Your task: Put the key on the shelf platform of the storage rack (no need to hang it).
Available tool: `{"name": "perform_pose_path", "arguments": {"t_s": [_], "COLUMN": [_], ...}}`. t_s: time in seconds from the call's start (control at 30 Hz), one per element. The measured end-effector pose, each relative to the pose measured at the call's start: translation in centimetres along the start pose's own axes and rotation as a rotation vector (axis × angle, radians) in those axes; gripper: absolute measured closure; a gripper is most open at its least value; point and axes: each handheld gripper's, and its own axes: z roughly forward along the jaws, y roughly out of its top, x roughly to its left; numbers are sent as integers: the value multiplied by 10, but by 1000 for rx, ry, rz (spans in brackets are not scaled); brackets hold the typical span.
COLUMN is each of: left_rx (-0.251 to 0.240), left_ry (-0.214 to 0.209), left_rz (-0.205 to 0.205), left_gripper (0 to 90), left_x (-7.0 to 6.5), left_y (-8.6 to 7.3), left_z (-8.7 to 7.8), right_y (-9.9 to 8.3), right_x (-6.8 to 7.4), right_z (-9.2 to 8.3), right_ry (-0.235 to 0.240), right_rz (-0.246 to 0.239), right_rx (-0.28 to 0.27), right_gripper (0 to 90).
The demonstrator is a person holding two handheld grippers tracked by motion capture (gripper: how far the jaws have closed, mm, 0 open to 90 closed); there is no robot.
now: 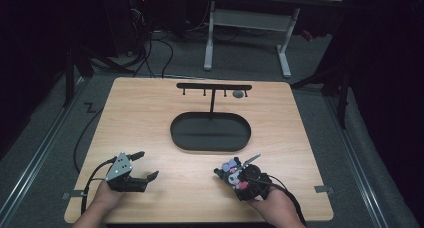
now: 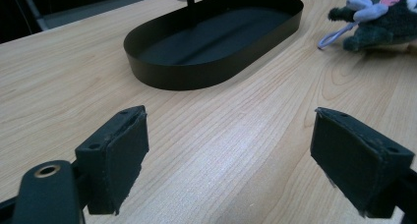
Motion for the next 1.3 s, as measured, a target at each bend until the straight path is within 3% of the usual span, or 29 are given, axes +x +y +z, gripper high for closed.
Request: {"name": "perform_pose_path", "arguments": {"t_s": [0.13, 0.17, 0.4, 0.5, 1.3], "left_rx": [1, 1, -2, -8, -8], "left_ry": [0, 0, 0, 0, 0], "left_rz": [0, 0, -1, -4, -2], "left_gripper": [154, 154, 154, 154, 154], "left_x": [0, 0, 0, 0, 0], "left_y": [0, 0, 0, 0, 0], "left_z": [0, 0, 0, -1, -2], "right_y": [1, 2, 5, 7, 33], "right_x": [-2, -5, -9, -10, -23], "right_z": [-4, -6, -13, -14, -24], "right_ry": [-7, -9, -21, -24, -25], "right_rz": [15, -4, 14, 0, 25], "right_rx": [-4, -18, -28, -32, -71], "right_gripper": [475, 475, 475, 475, 478]}}
